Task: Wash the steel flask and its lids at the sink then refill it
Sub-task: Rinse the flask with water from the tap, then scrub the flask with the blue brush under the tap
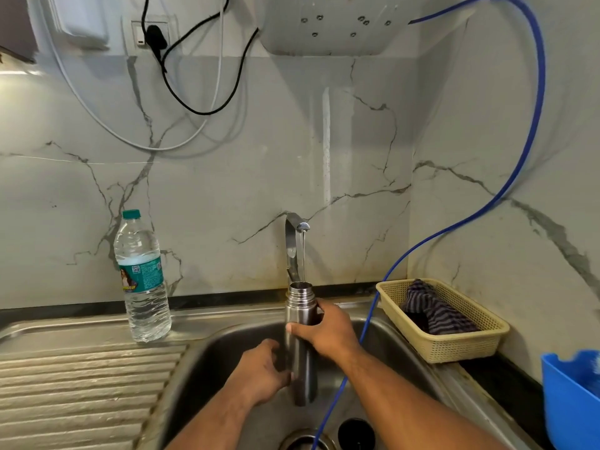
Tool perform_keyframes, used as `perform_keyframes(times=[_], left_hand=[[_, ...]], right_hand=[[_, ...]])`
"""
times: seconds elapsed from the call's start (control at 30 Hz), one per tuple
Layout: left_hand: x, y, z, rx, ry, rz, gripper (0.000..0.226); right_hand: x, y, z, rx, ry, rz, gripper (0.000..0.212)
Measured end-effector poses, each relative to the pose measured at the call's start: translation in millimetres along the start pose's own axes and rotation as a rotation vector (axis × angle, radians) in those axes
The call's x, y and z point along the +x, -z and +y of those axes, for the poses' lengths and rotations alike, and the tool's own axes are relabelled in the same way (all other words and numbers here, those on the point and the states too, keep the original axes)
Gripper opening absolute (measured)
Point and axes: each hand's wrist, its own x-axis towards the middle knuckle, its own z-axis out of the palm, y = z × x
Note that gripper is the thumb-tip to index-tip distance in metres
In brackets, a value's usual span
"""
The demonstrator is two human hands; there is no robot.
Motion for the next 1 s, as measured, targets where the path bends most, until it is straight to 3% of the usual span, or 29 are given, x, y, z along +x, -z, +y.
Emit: perform_keyframes(times=[0.07, 0.17, 0.27, 0.33, 0.43, 0.53, 0.6, 0.7, 0.77, 0.87, 1.0], left_hand=[[2.8, 0.7, -4.8, -0.022, -0.013, 0.001, 0.077], [5.2, 0.9, -8.4, -0.048, 0.009, 0.014, 0.107], [0.6, 5.4, -7.3, -0.06, -0.008, 0.036, 0.123], [-5.6, 18.1, -5.9, -0.047, -0.078, 0.092, 0.111], [-15.5, 49.6, 1.6, -0.019, -0.226, 0.216, 0.091], [-24.8, 72.2, 20.6, -0.057, -0.369, 0.39, 0.088], [-34.8, 70.7, 40.7, -0.127, -0.445, 0.483, 0.08], [-46.6, 62.6, 65.0, -0.142, -0.547, 0.526, 0.074], [-51.0, 58.0, 71.2, -0.115, -0.577, 0.508, 0.074], [-53.2, 52.4, 70.8, -0.05, -0.615, 0.468, 0.073], [-39.3, 51.4, 59.7, -0.12, -0.583, 0.408, 0.078]], right_hand=[[0.5, -5.2, -2.4, -0.029, 0.001, -0.022, 0.054], [-3.3, -0.6, -4.8, -0.046, -0.017, 0.032, 0.049], [-6.0, 12.5, -10.1, 0.228, -0.079, 0.09, 0.065], [-8.9, 12.9, -16.0, 0.582, -0.196, 0.088, 0.073], [-13.7, 10.9, -18.4, 0.92, -0.384, 0.071, 0.066], [-25.8, 15.9, -21.2, 1.05, -0.567, -0.101, 0.051], [-38.8, 18.9, -20.4, 1.028, -0.676, -0.247, 0.056], [-59.0, 21.6, -20.8, 0.667, -0.755, -0.485, 0.074], [-72.2, 33.4, -24.4, 0.22, -0.701, -0.533, 0.066], [-86.0, 71.8, -40.4, -0.427, -0.292, -0.341, 0.041], [-113.5, 166.0, -99.6, -0.881, 0.172, -0.304, 0.018]])
